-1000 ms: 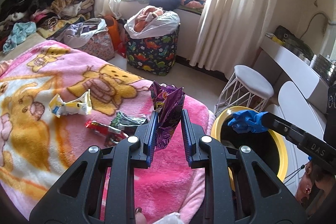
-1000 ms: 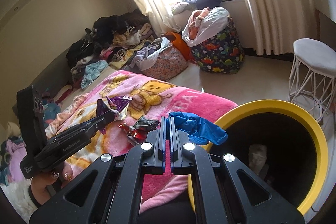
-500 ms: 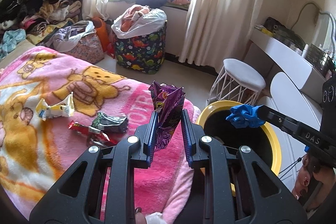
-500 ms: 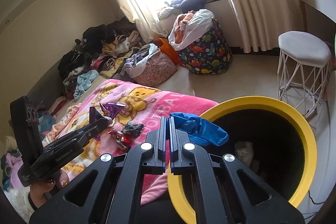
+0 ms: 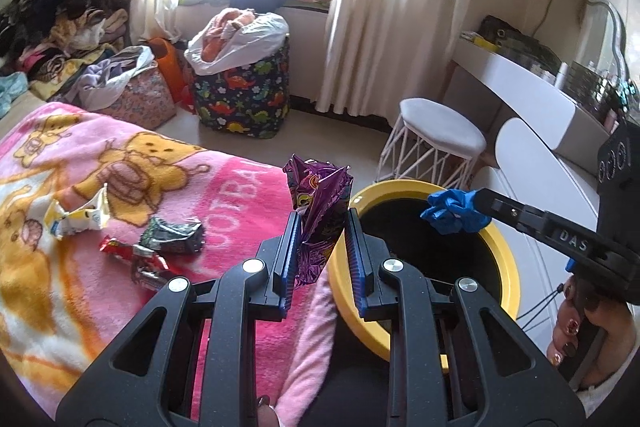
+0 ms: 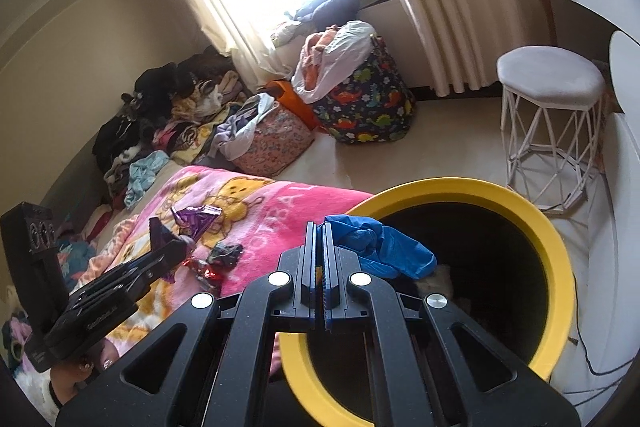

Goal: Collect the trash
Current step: 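Carry the purple wrapper and blue bag over the bin with both tools, then open both tools to drop the wrapper and bag into the bin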

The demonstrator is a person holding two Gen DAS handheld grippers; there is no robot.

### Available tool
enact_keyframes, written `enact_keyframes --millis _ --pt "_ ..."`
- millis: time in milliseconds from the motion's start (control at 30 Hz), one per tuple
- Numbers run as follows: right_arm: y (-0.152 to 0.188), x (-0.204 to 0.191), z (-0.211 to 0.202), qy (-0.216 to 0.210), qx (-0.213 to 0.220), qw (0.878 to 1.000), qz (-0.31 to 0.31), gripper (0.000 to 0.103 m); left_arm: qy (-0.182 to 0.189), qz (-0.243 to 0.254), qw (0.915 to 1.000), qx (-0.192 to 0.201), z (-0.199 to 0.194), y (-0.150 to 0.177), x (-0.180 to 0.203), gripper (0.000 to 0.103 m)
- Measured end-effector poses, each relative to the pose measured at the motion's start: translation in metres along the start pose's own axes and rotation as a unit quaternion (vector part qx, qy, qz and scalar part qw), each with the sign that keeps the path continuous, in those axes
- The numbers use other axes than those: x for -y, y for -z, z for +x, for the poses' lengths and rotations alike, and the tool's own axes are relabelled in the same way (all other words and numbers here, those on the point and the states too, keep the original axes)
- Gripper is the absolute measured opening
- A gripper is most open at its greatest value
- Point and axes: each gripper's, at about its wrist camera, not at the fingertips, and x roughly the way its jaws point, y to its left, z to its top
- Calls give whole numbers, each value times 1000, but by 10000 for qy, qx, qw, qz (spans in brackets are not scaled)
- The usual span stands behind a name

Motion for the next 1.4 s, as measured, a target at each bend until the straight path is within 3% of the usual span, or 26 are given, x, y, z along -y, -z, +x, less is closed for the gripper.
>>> enact_keyframes --millis 833,1100,1167,1200,1267,1400 --pt "6 56 -5 463 -158 9970 594 3 613 707 9943 -516 39 20 59 17" --pt "7 62 -2 478 -225 9963 674 3 621 812 9926 -652 55 23 67 18" --pt "7 62 1 481 -273 9962 675 10 585 776 9932 -645 55 23 65 27" --pt "6 62 1 484 -267 9961 682 27 553 727 9939 -621 55 22 62 38" --pt "7 61 1 511 -205 9959 712 45 524 655 9949 -568 53 20 59 52" --pt "8 57 4 511 -245 9962 655 47 346 474 9973 -434 47 17 47 78"
